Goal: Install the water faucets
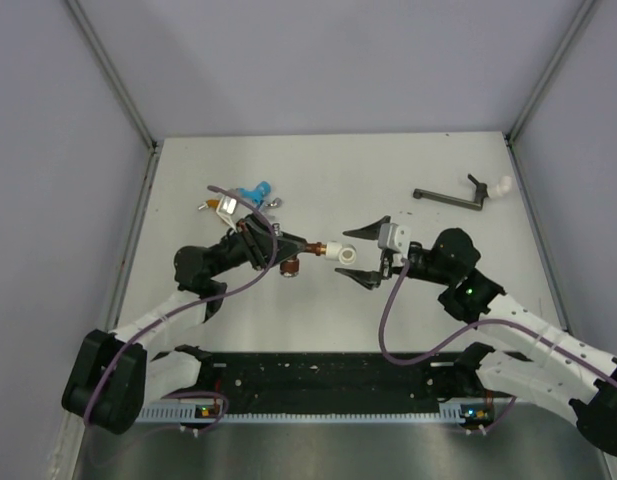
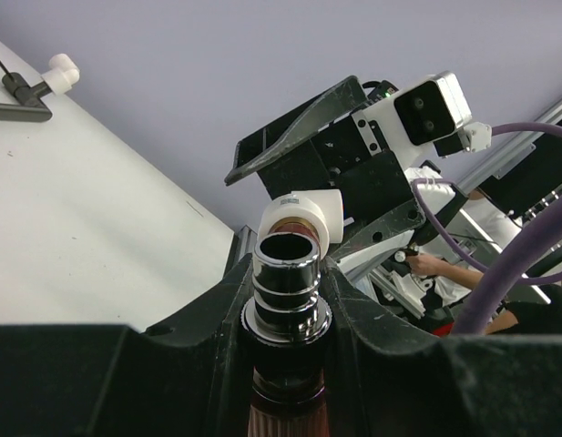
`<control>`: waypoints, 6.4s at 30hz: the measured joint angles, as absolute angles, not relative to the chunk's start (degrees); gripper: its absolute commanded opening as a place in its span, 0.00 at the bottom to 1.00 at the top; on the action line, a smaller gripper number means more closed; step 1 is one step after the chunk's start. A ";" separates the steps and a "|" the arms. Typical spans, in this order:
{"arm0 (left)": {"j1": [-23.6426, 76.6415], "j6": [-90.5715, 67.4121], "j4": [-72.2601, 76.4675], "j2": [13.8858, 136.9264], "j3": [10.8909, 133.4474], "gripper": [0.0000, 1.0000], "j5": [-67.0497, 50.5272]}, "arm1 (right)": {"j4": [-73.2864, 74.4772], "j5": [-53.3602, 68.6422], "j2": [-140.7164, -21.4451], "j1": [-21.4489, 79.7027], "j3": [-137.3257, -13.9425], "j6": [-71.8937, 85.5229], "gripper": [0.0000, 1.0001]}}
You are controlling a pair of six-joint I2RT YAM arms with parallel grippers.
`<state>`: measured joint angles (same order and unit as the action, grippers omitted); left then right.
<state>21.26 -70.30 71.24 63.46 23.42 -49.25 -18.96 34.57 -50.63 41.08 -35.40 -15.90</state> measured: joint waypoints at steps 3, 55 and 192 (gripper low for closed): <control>21.45 -69.82 70.13 63.35 23.57 0.00 -49.25 | -19.27 34.63 -50.63 41.08 -35.40 -15.75 0.66; 29.43 -24.67 67.16 51.92 13.02 0.00 -44.27 | 1.89 48.38 -65.39 36.67 -53.76 29.17 0.77; 27.86 -35.07 -18.65 13.98 18.06 0.00 16.95 | 11.18 4.82 -113.86 57.21 -74.81 3.55 0.77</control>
<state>27.86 -35.07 -18.65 13.98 18.06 16.95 11.18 4.82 -113.86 57.21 -74.81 3.55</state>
